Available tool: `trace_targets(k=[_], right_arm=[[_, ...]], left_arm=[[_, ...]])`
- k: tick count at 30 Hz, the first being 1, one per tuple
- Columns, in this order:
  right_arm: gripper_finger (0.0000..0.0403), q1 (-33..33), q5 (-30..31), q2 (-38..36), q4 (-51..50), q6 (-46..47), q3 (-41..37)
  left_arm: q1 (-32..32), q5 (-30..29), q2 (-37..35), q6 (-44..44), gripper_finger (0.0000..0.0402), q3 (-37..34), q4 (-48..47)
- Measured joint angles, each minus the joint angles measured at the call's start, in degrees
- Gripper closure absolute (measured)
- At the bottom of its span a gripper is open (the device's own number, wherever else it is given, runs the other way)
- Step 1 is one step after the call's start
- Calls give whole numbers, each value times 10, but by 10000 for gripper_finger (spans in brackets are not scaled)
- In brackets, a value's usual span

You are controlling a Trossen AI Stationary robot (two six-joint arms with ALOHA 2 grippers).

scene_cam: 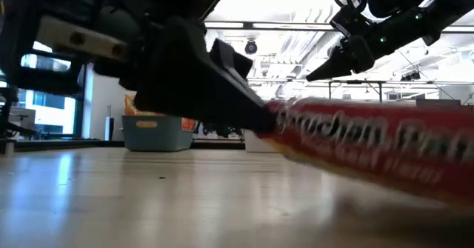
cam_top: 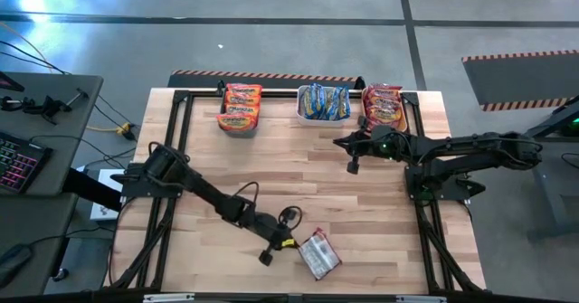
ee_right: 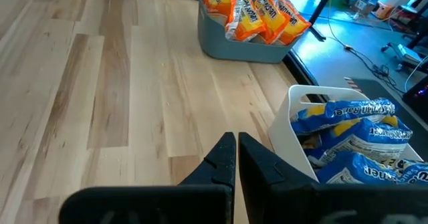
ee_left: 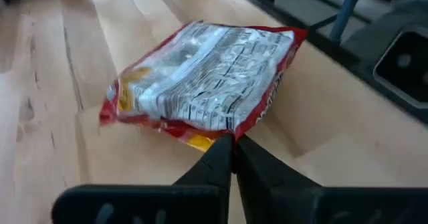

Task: Sort Maruchan noodles
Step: Put the red noodle pack into the yellow bin

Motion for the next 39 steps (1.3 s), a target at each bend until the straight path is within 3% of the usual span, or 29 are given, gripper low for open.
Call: trace_targets(k=[6, 10, 19, 27, 32, 39], right_arm=[[402, 7, -15, 0, -5, -5, 0], [402, 46, -17, 0, -35, 12, 0], [402, 248, 222, 0, -125, 106, 0], [398, 438, 381, 0, -145, 217, 0], [347, 510, 428, 0, -145, 264, 0], [221, 581, 507, 0, -146, 293, 0]], left_arm=[[18, 28, 0, -45, 400, 0, 48], [34, 33, 0, -103, 401, 0, 70], [71, 25, 0, -282, 401, 0, 175], [90, -39, -1, -322, 401, 0, 241], [107, -98, 0, -318, 401, 0, 296], [141, -195, -1, -327, 401, 0, 349]])
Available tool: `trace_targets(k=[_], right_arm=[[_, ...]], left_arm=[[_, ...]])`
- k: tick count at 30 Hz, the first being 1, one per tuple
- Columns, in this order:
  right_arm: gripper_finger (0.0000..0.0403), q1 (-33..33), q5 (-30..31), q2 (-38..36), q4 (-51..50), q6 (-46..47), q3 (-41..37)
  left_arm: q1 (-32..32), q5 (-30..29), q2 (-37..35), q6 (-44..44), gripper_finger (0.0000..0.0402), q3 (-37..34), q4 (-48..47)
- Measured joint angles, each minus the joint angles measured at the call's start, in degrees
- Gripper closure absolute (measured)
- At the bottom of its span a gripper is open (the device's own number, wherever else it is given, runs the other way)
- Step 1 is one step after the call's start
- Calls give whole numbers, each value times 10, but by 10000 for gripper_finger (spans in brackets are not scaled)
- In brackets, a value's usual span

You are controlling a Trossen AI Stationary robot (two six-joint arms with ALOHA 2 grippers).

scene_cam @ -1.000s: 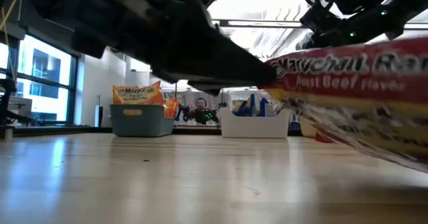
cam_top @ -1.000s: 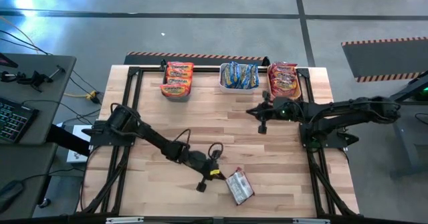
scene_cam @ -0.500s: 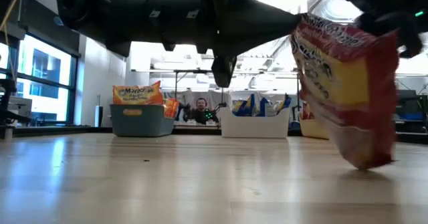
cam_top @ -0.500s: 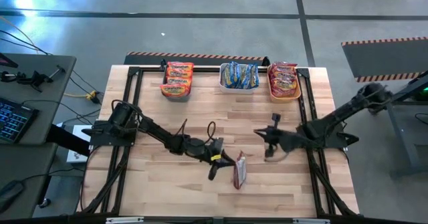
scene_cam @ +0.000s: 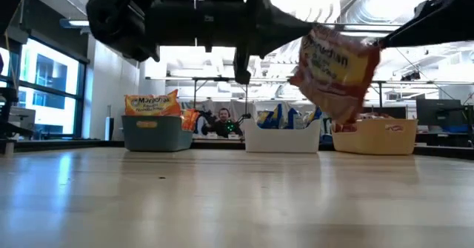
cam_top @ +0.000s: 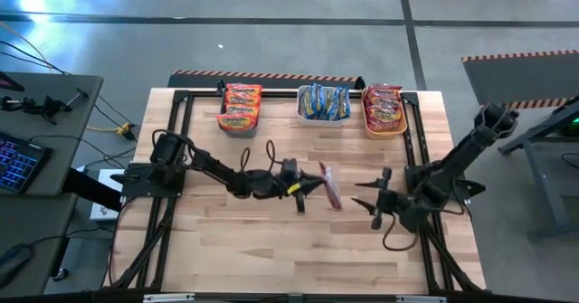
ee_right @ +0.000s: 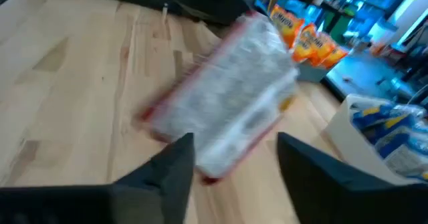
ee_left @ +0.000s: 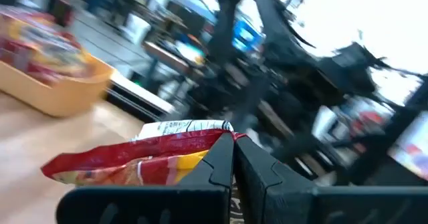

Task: Sort Maruchan noodles
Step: Put the red noodle pack into the yellow bin

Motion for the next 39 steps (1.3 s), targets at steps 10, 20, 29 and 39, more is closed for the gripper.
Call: trace_targets(k=[10, 20, 29, 39], right_arm=[[97, -4, 75, 0, 17, -8, 0], [86, -146, -18, 0, 29, 2, 58], [86, -246, -93, 109, -67, 6, 168], [122, -287, -57, 265, -342, 158, 357]], left_arm=[[42, -106, 0, 27, 401, 1, 55], [39, -162, 0, 90, 401, 38, 22], [38, -164, 0, 124, 401, 73, -29], [23, -163, 0, 147, 401, 68, -31]])
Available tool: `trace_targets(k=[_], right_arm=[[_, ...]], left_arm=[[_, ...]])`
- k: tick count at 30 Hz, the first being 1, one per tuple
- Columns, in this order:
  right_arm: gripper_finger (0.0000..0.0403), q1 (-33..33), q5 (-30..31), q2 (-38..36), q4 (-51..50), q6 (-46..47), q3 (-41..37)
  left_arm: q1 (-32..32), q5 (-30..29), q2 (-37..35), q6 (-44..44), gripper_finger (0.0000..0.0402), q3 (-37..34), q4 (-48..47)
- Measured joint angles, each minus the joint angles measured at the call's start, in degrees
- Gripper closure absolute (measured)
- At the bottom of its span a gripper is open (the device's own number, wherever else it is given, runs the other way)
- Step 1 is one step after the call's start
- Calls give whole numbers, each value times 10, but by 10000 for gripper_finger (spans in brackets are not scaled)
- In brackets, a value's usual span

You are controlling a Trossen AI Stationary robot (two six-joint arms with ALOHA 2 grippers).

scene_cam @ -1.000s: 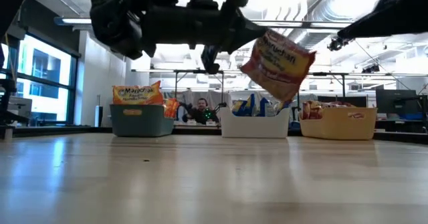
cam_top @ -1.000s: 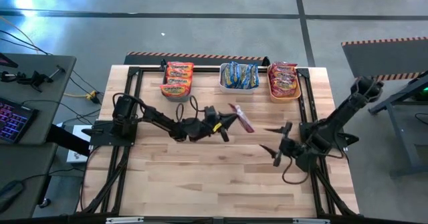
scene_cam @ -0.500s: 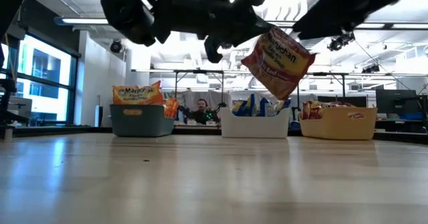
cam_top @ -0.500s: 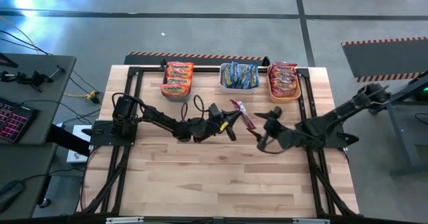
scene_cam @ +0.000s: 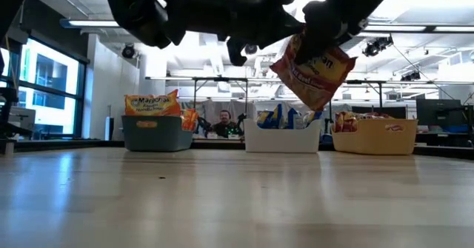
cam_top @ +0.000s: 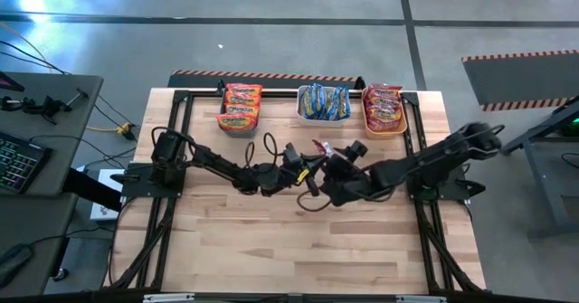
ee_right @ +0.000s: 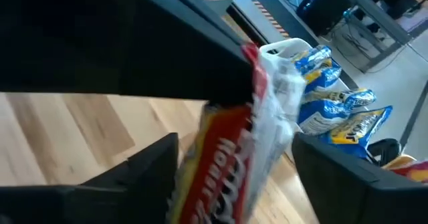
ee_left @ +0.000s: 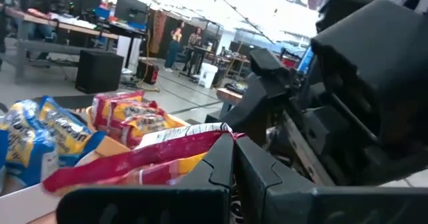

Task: Sort Maruchan noodles
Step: Put the red noodle pack into the yellow bin

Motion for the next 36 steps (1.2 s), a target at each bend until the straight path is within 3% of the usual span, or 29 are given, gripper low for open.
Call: trace_targets(k=[9, 13, 19, 23, 29, 33, 36], right_arm=[[267, 0, -34, 16, -14, 3, 22], [307, 3, -40, 16, -13, 3, 21], [315, 6, -59, 13, -19, -19, 20], [311, 0, -73, 3, -42, -33, 20], [311, -18, -96, -42, -139, -43, 20], [311, -52, -121, -85, -264, -49, 36], [311, -98, -151, -113, -350, -103, 49]], left_arm=[[-25, 2, 0, 50, 401, 0, 12], [-28, -1, 0, 49, 397, 0, 15], [-29, 11, -2, 62, 351, 0, -8], [-34, 10, -26, 65, 305, 0, -83], [-59, -65, -65, 116, 261, -4, -158], [-66, -58, -68, 93, 255, -60, -107], [-62, -26, -68, 63, 259, -116, -29]])
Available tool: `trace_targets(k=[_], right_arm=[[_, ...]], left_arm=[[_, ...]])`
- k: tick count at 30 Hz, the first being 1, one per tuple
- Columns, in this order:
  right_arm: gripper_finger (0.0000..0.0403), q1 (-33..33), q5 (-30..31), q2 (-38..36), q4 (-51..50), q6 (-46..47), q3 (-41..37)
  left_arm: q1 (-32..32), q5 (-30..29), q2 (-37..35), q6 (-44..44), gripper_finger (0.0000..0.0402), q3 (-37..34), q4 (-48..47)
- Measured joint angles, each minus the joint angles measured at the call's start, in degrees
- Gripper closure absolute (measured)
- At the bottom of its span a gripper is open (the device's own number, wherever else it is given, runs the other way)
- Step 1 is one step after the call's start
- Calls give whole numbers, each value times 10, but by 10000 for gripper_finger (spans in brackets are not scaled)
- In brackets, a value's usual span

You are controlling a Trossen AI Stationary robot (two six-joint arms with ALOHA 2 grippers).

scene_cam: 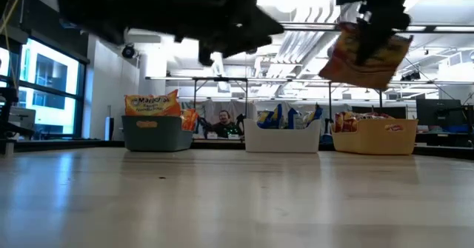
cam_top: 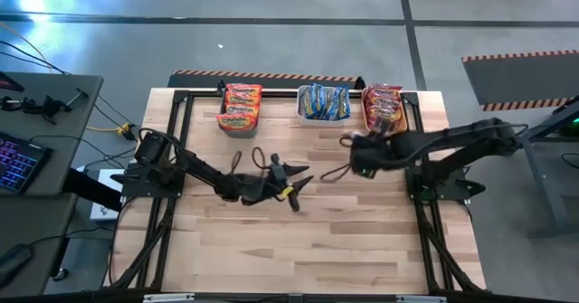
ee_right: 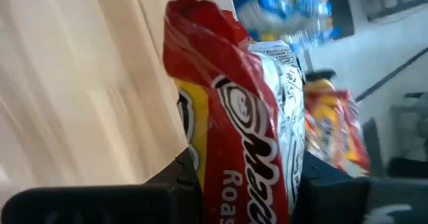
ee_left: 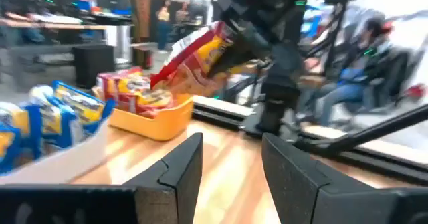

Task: Sort Maruchan noodles
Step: Put the red noodle pack into the yellow bin

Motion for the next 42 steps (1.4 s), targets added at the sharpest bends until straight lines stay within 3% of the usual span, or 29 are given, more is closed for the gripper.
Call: trace_targets(k=[3, 10, 20, 28, 42], right_arm=[[311, -62, -29, -25, -37, -110, 3], [311, -246, -128, -49, -33, -415, 0], [311, -478, -206, -43, 2, -610, -1], [311, -524, -266, -33, 11, -656, -1], [311, -538, -255, 66, 0, -656, -1]], left_arm=[[3, 28, -1, -33, 266, -57, 66], [0, 28, -1, -53, 275, -148, 201], [0, 30, -1, -61, 275, -175, 217], [2, 30, -1, -19, 275, -175, 219], [3, 57, -5, 5, 275, -175, 218]])
